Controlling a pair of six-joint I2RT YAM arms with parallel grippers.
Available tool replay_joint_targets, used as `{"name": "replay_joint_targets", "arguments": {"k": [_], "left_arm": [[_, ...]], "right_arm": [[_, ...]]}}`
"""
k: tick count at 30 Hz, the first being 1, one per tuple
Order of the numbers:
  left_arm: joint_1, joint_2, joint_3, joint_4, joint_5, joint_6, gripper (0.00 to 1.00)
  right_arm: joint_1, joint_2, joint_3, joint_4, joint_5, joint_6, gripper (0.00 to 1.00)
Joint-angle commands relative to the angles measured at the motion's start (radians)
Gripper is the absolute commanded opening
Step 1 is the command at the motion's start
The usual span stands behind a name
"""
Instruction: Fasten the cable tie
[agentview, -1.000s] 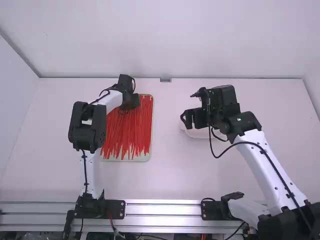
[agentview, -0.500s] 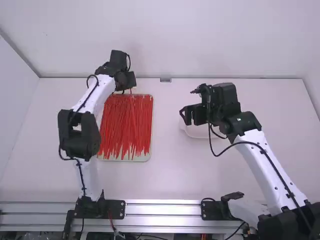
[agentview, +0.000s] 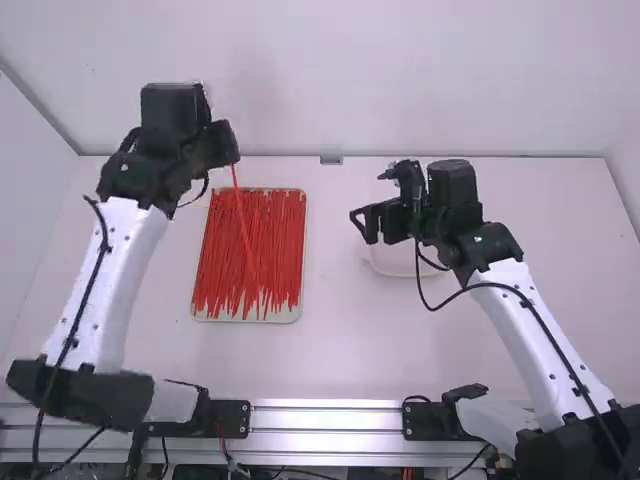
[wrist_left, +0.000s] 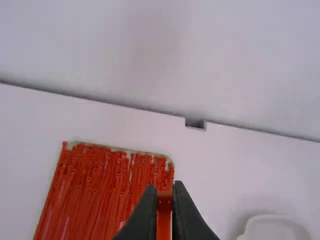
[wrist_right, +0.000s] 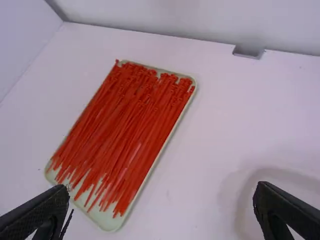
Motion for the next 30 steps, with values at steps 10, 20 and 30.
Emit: {"name": "replay_joint_targets", "arguments": {"k": [10,20,30], "left_arm": [[-0.091,-0.423,-0.521,0.314,-0.025,-0.074,0.02],[-0.095,-0.474,-0.736,0.668,0.248,-0.134,0.02],[-0.166,-0.378,-0.686,0.798,0.406,-0.206,0.02]], "right_arm": [[0.048,-0.013,0.030,0.065,-0.224,0.006,0.98],[0.153,-0.013,0.030,0.174,-0.280,0.047,0.98],[0.219,-0.013,0.030,0.177,-0.233,0.048,0.95]]}}
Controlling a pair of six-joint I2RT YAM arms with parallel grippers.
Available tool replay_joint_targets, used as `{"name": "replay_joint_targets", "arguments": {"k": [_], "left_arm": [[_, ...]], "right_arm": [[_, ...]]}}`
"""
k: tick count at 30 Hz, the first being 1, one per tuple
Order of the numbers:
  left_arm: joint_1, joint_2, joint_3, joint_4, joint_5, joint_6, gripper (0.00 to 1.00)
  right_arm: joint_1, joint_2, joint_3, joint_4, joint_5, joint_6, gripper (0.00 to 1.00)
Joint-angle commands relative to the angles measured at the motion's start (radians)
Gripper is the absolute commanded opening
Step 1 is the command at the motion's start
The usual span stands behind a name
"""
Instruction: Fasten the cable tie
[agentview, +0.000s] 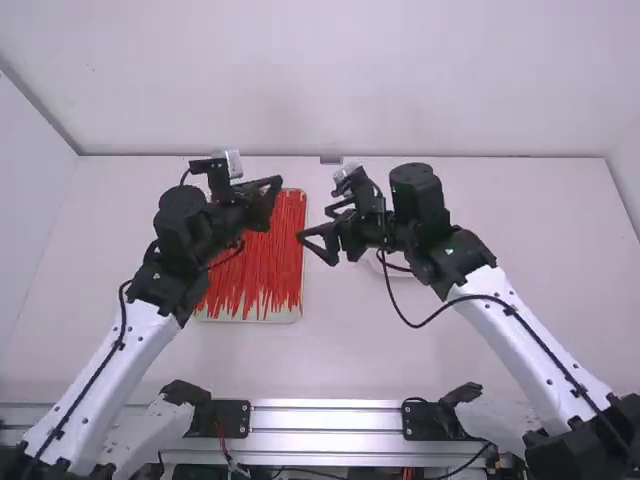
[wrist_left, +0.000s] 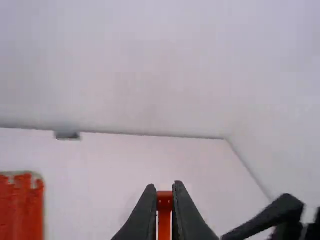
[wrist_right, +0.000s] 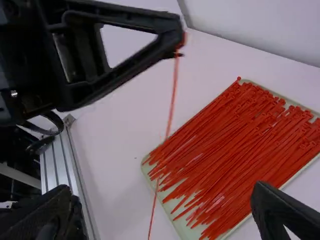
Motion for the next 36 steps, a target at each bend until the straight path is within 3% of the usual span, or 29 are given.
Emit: {"name": "replay_joint_targets", "arguments": {"k": [1,12,15,16,21,25,30,32,36], "left_arm": [[-0.031,0.006,0.050,0.030,0.072,-0.021,0.02],[-0.097,0.011,0.080,0.103,0.072,-0.063,0.02],[-0.102,0.012,0.083,0.106,0.071,-0.079,0.02],[-0.102,0.012,0.083,0.105,0.064,-0.078,0.02],[-0.102,0.024,0.083,0.106,0.054,-0.094,0.02],[-0.101,0.025,0.083,0.108,0.053,-0.107,0.02],[-0.105,0.029,0.083,0.113,0.050,-0.100,0.02],[-0.104,0.032,0.083,0.110,0.049,-0.100,0.02],[-0.102,0.047,0.083,0.110,0.054,-0.102,0.02]], "right_arm": [[0.010,-0.013,0.030,0.004,0.005,0.002,0.92],[0.007,-0.013,0.030,0.022,0.005,0.032,0.74],[0.007,-0.013,0.030,0.022,0.005,0.032,0.62],[0.007,-0.013,0.030,0.022,0.004,0.032,0.53],[0.007,-0.013,0.030,0.022,0.004,0.034,0.42],[0.007,-0.013,0.030,0.019,0.004,0.035,0.40],[0.007,-0.013,0.030,0.019,0.004,0.036,0.07],[0.007,-0.013,0.030,0.019,0.005,0.042,0.00],[-0.007,-0.013,0.030,0.018,0.005,0.057,0.00]]}}
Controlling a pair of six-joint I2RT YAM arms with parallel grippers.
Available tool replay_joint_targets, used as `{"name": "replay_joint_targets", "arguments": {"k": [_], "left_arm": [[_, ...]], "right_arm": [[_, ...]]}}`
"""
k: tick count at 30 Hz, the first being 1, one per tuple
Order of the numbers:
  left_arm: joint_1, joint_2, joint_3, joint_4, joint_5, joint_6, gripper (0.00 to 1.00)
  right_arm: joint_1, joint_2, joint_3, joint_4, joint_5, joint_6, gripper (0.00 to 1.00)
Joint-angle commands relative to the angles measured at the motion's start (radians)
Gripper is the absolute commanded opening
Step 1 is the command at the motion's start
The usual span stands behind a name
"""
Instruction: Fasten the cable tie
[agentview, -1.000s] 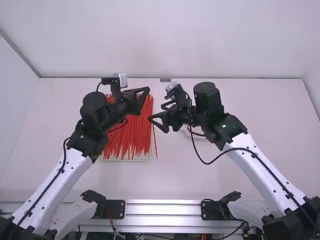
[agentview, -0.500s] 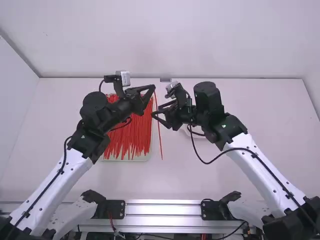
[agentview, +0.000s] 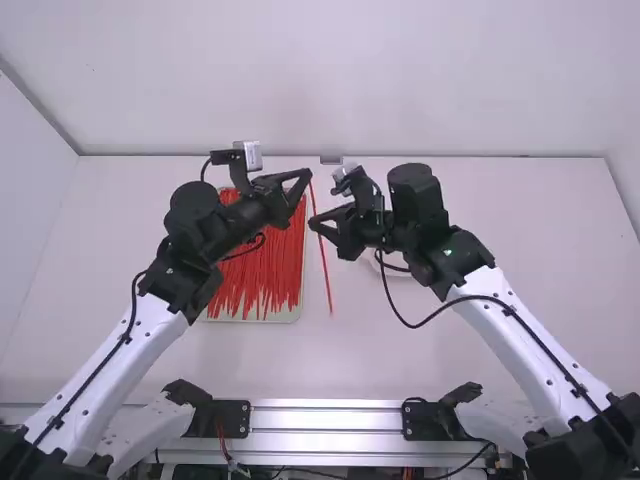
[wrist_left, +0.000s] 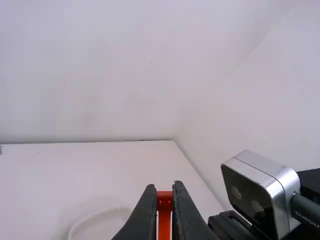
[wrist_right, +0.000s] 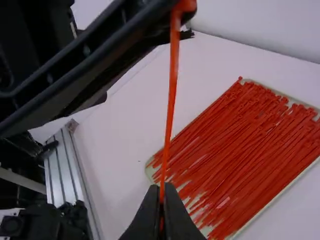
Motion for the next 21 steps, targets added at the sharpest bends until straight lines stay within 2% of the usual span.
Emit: {"name": "replay_joint_targets", "arguments": {"k": [1,4,6,7,10,11,15,17,18,21], "left_arm": [[-0.012,0.013,0.032,0.000,0.003,-0.007,0.02],[-0.008,0.015,0.032,0.000,0.012,-0.006,0.04],[-0.002,0.014,0.032,0.000,0.023,-0.002,0.24],[0.000,0.014,0.032,0.000,0.023,0.006,0.28],[0.002,0.011,0.039,-0.014,0.023,0.063,0.51],[0.002,0.009,0.042,-0.024,0.023,0.075,0.54],[0.002,0.003,0.108,-0.138,0.024,0.203,0.75],[0.002,0.003,0.145,-0.184,0.037,0.270,0.80],[0.006,0.003,0.167,-0.207,0.055,0.312,0.88],[0.039,0.011,0.251,-0.281,0.145,0.420,0.94]], "right_arm": [[-0.015,-0.013,0.030,0.003,-0.003,0.008,0.00],[-0.016,-0.013,0.030,0.003,-0.003,-0.014,0.00],[-0.015,-0.013,0.030,0.004,-0.004,-0.034,0.00],[-0.016,-0.013,0.030,0.004,-0.004,-0.042,0.00],[-0.023,-0.013,0.030,0.004,-0.007,-0.080,0.00],[-0.027,-0.013,0.030,0.004,-0.007,-0.087,0.00],[-0.087,-0.019,0.030,0.010,-0.023,-0.102,0.00],[-0.116,-0.023,0.030,0.016,-0.059,-0.115,0.00],[-0.135,-0.026,0.030,0.024,-0.092,-0.123,0.00],[-0.204,-0.027,0.030,0.064,-0.221,-0.138,0.00]]}}
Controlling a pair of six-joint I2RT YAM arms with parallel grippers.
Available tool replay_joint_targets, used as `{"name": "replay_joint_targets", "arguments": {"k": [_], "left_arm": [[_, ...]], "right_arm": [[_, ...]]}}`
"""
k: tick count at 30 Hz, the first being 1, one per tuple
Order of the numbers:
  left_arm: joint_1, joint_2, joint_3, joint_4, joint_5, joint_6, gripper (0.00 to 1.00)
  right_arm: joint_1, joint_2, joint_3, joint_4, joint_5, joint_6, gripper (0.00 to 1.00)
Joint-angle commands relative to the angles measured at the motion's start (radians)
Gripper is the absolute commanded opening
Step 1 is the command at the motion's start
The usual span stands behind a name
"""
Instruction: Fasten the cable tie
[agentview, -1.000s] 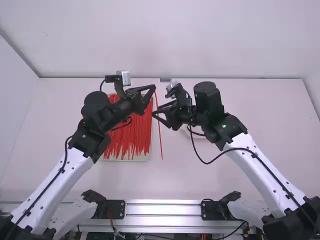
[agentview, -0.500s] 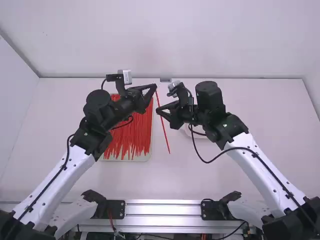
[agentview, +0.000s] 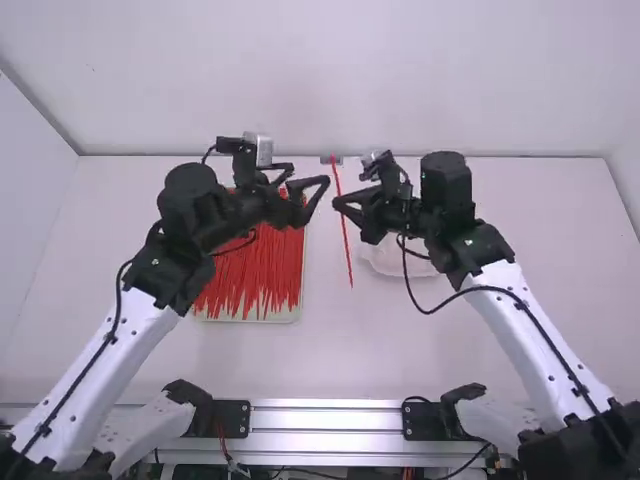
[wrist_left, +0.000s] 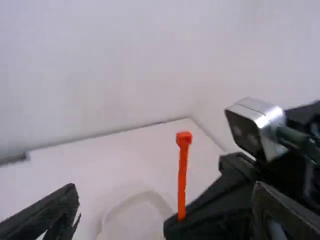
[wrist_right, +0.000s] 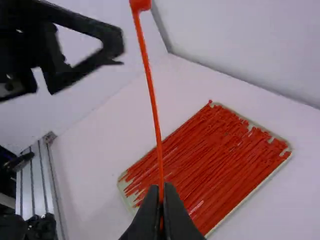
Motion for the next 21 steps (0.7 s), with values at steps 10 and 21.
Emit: {"name": "replay_joint_targets", "arguments": {"k": [10,21], "left_arm": [[0.198,0.172,0.276,-0.029,0.597,0.218,0.99],[0.141,0.340,0.360,0.305,0.874,0.039,0.99]], "right_arm": [[-0.191,-0.025,0.030,0.264,-0.498,-0.003,0.00],[-0.141,-0.022,0.030,0.534,-0.494,0.093,0.00]]}}
